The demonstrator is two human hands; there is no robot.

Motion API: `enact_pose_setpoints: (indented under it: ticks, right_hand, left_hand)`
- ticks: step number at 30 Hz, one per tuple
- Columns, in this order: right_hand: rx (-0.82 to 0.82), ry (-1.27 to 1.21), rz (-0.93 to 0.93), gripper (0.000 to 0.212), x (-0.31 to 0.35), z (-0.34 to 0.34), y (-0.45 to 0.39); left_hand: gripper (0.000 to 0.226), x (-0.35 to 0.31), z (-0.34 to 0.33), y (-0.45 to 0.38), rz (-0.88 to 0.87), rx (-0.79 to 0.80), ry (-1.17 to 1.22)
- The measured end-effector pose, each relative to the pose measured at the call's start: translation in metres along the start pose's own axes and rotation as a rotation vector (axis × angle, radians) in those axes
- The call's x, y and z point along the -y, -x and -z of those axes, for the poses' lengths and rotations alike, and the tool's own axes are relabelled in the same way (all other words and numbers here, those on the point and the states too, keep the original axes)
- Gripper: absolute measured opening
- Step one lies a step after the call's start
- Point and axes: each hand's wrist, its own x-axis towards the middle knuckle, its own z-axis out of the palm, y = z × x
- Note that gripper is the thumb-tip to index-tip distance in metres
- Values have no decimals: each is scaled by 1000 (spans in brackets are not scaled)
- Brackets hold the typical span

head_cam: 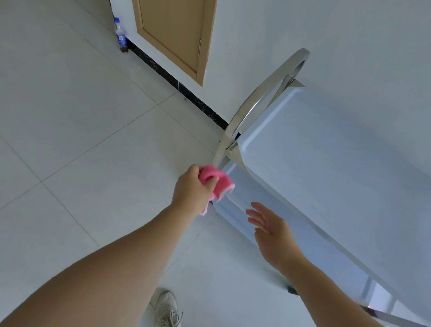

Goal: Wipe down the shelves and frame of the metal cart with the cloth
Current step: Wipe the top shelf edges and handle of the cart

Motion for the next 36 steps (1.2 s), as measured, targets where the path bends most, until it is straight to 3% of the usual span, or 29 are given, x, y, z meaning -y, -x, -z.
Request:
enact_pose_setpoints:
  ticks: [4, 9, 13, 19, 23, 27, 31, 36]
  right_hand:
    - [-1, 11, 21, 59, -51, 7, 5]
    - [-64, -8, 16, 60, -96, 35, 4]
    - [-81, -15, 1, 61, -116, 50, 5]
    - [-105, -23, -12, 58, -123, 62, 11]
    - [-121, -52, -26, 56, -127, 70, 22]
    - [-141, -72, -46, 54, -135, 79, 35]
    - [-153, -76, -69, 52, -145, 85, 49]
    - [-192, -105, -91, 51, -158, 101, 70]
  left_hand:
    - [24, -2, -32, -44, 120, -182, 60]
    - [20, -10, -77, -80, 237, -308, 319]
    - [18, -19, -101, -87, 207, -318, 530]
    - [31, -15, -112, -78, 221, -333, 477]
    - [25, -28, -132, -61, 269, -311, 526]
    - [13, -32, -144, -47, 210, -272, 536]
    - [22, -40, -161, -29, 211, -252, 546]
    - [12, -46, -198, -2, 251, -162, 555]
